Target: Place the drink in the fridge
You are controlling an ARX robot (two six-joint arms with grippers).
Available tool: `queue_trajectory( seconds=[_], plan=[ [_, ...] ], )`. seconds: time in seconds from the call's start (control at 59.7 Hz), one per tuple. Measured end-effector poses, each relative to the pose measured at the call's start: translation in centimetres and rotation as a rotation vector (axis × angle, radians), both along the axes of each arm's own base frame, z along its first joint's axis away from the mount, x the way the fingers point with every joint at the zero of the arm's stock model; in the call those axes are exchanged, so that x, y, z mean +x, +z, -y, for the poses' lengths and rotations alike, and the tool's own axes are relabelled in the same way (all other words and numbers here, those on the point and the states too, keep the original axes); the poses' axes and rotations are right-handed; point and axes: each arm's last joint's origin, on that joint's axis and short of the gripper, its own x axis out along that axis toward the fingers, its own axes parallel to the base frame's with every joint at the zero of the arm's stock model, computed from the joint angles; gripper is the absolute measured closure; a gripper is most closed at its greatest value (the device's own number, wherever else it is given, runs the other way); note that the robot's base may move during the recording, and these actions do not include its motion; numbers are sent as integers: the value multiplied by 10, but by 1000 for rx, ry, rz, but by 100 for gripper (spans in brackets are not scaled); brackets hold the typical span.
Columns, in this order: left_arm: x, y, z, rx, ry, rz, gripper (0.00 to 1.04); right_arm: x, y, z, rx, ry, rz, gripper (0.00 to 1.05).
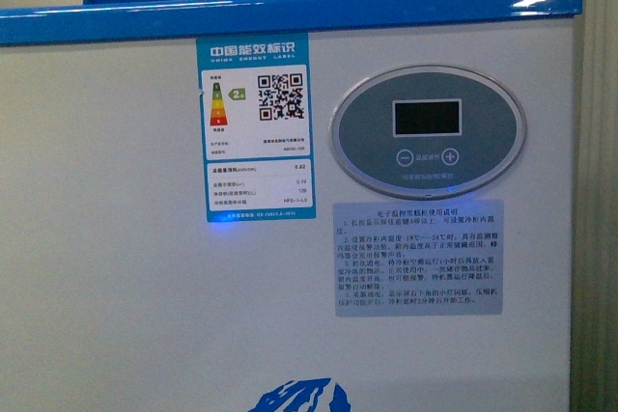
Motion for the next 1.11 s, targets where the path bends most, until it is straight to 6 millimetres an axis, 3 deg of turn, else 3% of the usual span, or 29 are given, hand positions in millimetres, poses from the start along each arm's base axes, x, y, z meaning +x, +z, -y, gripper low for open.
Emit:
queue_trajectory(
  seconds=[0.151,0.201,0.318,0.436,0.637,1.106],
  plan=[
    [0,0,0,0,0,0,8,56,-7,33,133,-163,-222,8],
    [0,0,0,0,0,0,8,83,-19,48,200,-220,-298,8],
    [0,0,0,0,0,0,8,126,-74,70,356,-289,-435,8],
    [0,0,0,0,0,0,8,157,-125,82,414,-339,-529,8],
    [0,0,0,0,0,0,8,201,-195,84,547,-382,-631,8],
    [0,0,0,0,0,0,8,280,-279,74,631,-412,-689,8]
  ],
)
